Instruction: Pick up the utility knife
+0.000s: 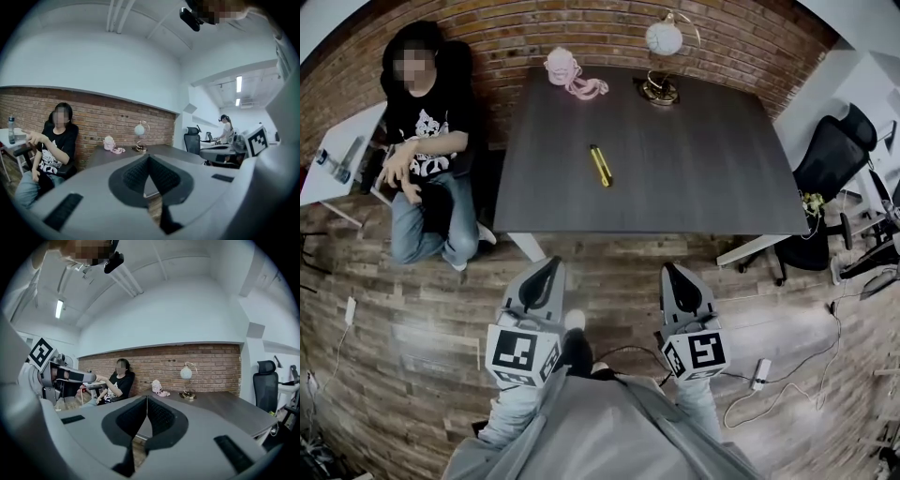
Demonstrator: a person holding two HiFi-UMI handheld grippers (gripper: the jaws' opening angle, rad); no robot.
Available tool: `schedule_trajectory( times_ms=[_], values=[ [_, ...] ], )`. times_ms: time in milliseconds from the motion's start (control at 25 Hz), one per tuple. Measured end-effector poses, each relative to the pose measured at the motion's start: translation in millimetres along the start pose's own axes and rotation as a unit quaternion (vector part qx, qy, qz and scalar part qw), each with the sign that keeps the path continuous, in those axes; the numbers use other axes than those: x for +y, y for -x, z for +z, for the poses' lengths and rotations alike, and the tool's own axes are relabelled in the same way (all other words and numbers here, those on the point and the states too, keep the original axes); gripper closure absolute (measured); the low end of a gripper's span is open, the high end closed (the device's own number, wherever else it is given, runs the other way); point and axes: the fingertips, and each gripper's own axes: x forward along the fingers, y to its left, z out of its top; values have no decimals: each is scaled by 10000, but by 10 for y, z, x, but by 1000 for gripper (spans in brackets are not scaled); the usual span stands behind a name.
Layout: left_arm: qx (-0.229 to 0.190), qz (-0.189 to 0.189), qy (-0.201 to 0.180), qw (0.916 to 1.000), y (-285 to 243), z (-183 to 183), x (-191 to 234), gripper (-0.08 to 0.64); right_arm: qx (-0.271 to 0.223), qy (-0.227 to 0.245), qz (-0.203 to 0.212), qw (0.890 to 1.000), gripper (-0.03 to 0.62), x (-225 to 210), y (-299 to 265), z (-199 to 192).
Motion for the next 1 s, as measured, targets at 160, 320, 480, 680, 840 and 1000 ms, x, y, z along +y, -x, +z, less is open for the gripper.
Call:
schedule_trajectory(
  times_ms=[160, 320, 480, 680, 840, 1000],
  values=[
    [-14, -25, 10, 10000, -332, 111, 367, 541, 59, 1, -31, 10000, 572, -32, -460, 64],
    [-46, -41, 55, 10000, -563, 178, 652, 541, 64, -91, -89, 9999, 572, -61, -809, 91],
    [-35, -146, 44, 9999, -725, 195, 904, 541, 92, -100, -150, 9998, 572, -23, -1095, 106],
    [14, -235, 62, 9997, -849, 181, 1068, 541, 83, -165, -304, 9994, 572, -37, -1262, 131],
    [89, -282, 114, 9995, -946, 137, 1124, 541, 188, -216, -377, 9989, 572, -95, -1333, 79],
    [157, -293, 168, 9993, -1119, 94, 1161, 541, 299, -281, -427, 9982, 572, -210, -1449, -15]
  ],
)
